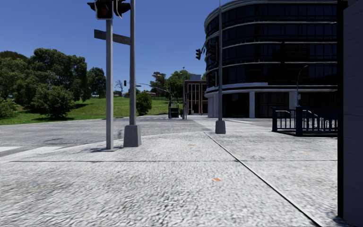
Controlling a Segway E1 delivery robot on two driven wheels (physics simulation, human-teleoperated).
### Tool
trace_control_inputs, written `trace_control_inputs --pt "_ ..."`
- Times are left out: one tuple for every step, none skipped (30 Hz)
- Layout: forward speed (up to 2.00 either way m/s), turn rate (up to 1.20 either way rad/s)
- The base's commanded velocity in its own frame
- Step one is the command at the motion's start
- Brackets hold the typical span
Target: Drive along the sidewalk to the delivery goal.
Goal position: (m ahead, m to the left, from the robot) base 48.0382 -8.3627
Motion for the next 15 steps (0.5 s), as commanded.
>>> trace_control_inputs --pt "2.0 0.0" --pt "2.0 0.0" --pt "2.0 0.0" --pt "2.0 0.0" --pt "2.0 0.0" --pt "2.0 0.0" --pt "2.0 0.0" --pt "2.0 -0.01" --pt "2.0 -0.41" --pt "2.0 -0.46" --pt "2.0 -0.47" --pt "2.0 -0.48" --pt "2.0 -0.48" --pt "2.0 -0.48" --pt "2.0 -0.49"
